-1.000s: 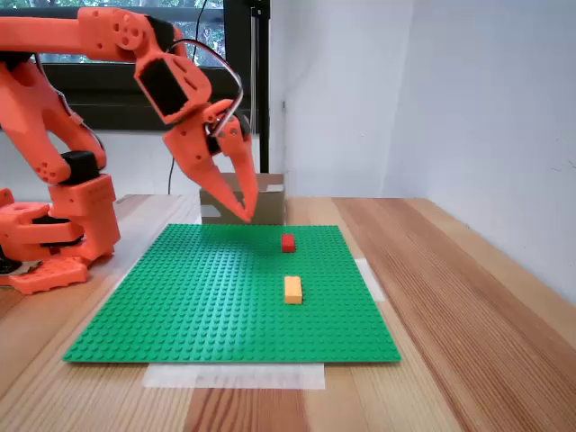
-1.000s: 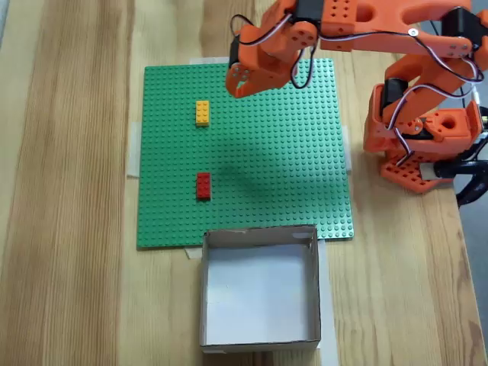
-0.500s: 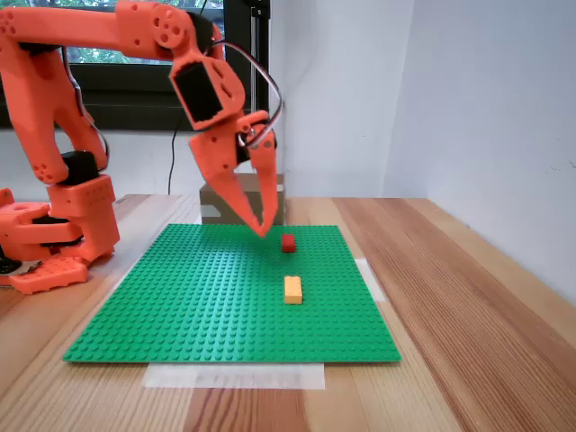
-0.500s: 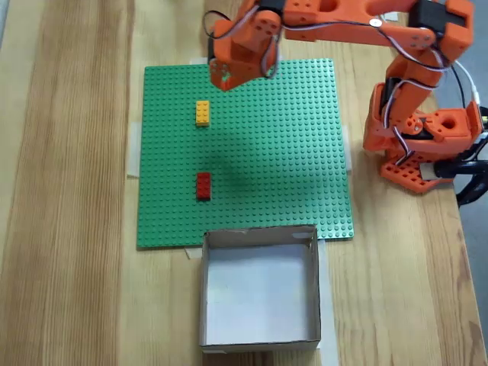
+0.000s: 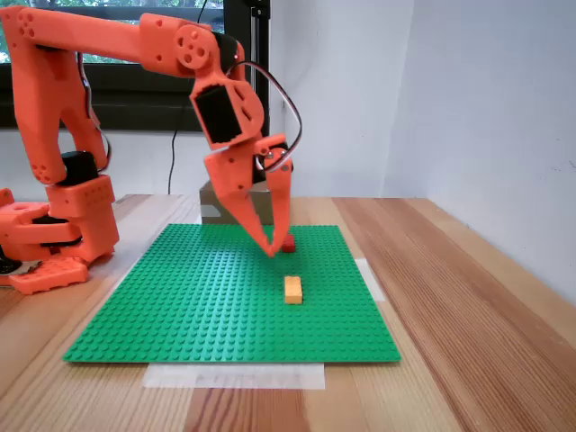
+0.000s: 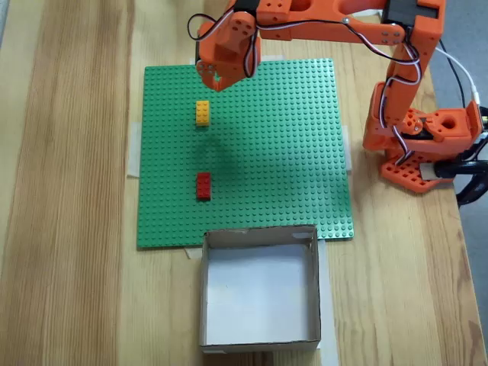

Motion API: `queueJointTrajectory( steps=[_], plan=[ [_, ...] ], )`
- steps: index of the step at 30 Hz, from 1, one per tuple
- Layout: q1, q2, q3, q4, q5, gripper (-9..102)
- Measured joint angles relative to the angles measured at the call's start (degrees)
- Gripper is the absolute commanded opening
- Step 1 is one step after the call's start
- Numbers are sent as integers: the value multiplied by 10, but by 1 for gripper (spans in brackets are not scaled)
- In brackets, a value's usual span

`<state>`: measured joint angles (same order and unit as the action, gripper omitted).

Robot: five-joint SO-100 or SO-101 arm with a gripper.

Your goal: Pick the yellow lego block and put it in the box.

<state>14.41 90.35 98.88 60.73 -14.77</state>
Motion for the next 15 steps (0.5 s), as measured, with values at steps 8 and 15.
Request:
queueJointTrajectory(
  steps=[8, 15],
  plan=[
    [-1, -40, -32, 5, -13, -1],
    [-1, -55, -35, 5, -19, -1]
  ],
)
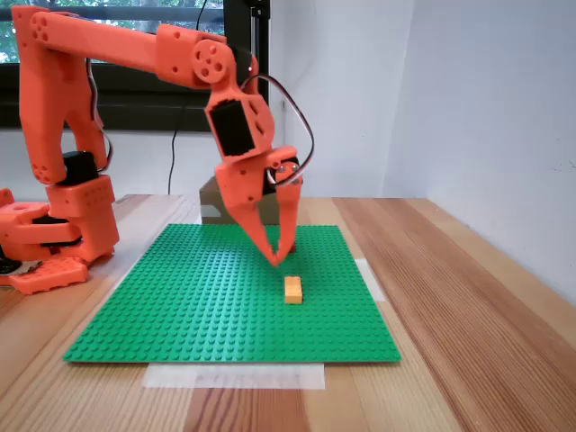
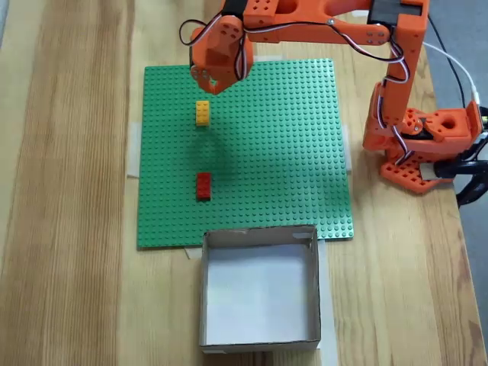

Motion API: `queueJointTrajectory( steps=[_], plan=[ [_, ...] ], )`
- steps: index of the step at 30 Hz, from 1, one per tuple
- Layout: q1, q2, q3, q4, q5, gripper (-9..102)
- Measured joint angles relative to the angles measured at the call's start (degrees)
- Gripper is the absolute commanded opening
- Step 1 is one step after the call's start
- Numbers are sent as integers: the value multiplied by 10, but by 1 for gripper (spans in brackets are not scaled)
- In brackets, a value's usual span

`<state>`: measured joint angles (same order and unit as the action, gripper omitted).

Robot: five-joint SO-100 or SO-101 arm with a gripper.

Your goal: Pick the yellow lego block and put it in the box.

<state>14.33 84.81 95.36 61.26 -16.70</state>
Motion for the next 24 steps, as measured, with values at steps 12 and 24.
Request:
queueJointTrajectory(
  steps=[12, 24],
  plan=[
    [0, -32, -20, 7, 6, 5],
    [-8, -47, -24, 7, -9, 11]
  ],
)
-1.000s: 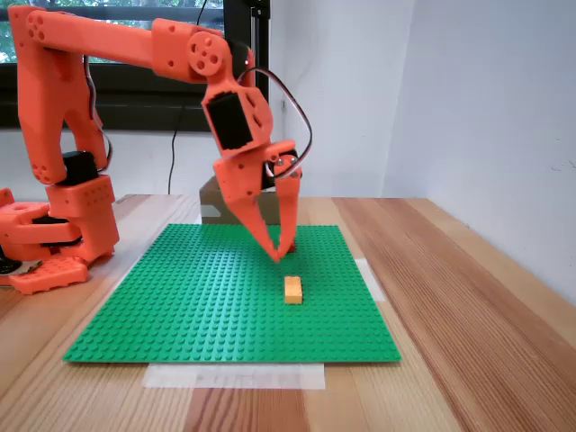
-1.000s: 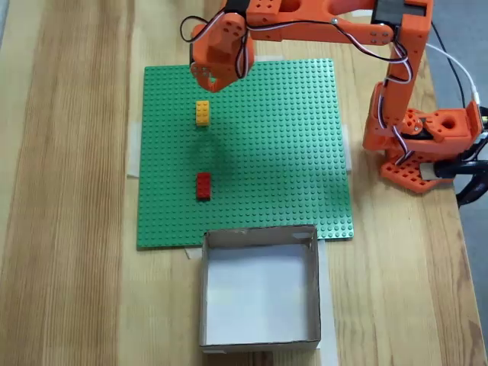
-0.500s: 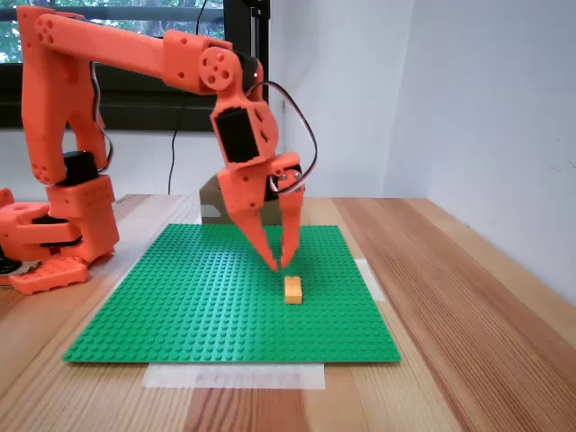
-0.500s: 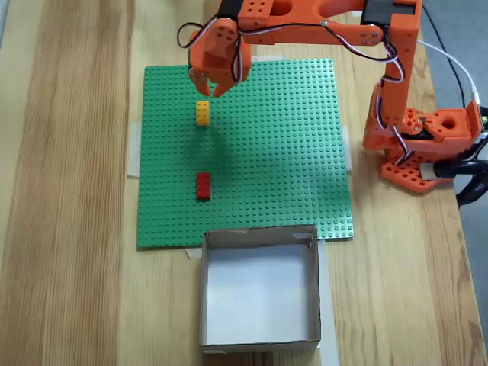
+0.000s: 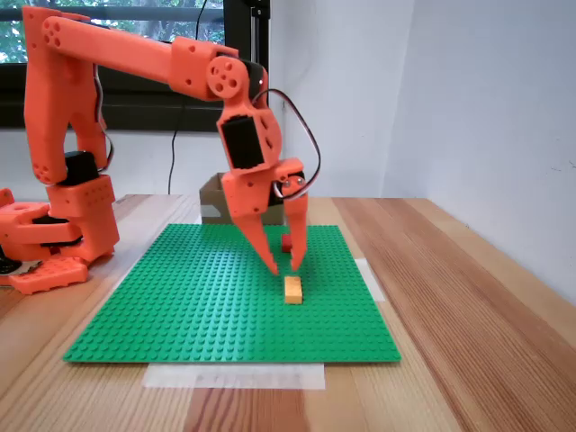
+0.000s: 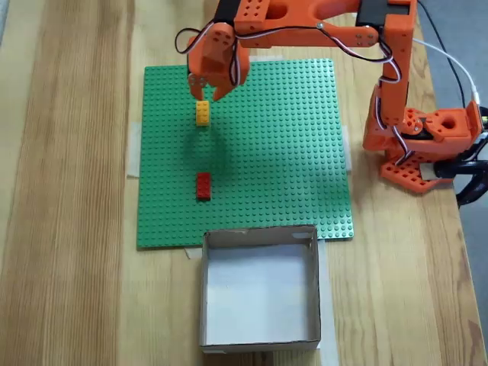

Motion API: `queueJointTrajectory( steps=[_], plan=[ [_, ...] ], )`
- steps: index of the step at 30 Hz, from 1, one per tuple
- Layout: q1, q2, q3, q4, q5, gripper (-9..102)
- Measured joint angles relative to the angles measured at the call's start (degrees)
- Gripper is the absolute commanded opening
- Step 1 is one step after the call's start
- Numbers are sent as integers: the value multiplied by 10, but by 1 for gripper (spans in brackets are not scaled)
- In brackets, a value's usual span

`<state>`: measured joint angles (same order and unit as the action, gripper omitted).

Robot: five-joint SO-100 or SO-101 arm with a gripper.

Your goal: Pick the yellow lego block and put it in the box.

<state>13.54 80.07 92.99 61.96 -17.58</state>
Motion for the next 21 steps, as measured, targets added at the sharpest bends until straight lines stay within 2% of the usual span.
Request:
queueJointTrajectory(
  steps=[21],
  plan=[
    [-30, -42, -27, -12, -12, 15]
  ],
)
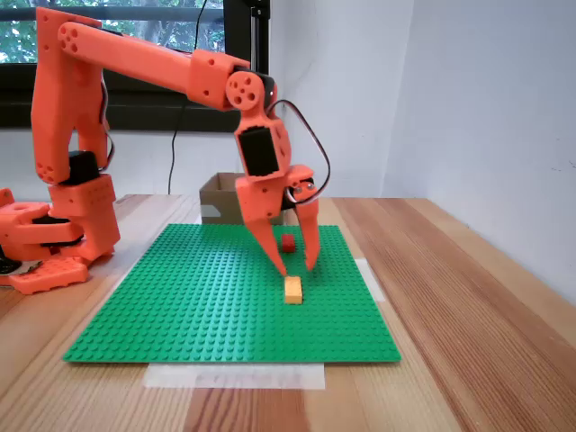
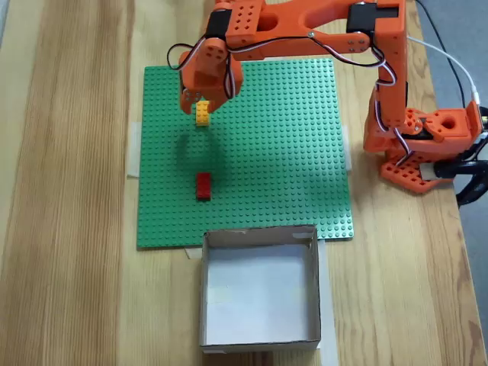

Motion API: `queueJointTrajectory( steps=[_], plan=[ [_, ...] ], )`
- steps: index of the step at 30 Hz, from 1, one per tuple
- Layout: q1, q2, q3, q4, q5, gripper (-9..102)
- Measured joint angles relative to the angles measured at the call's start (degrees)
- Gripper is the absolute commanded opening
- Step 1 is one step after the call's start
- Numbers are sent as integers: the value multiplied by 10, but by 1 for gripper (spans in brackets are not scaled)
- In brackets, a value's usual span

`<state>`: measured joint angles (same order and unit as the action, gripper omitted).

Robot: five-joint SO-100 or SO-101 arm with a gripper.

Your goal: Pick the yellow lego block and put it in the box.

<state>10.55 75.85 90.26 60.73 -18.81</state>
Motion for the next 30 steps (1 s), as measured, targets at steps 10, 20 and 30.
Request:
queueJointTrajectory(
  steps=[10, 20, 30],
  plan=[
    [0, -30, -31, -4, 6, 17],
    [11, -44, -36, -4, 4, 18],
    [16, -46, -42, 1, 15, 20]
  ],
)
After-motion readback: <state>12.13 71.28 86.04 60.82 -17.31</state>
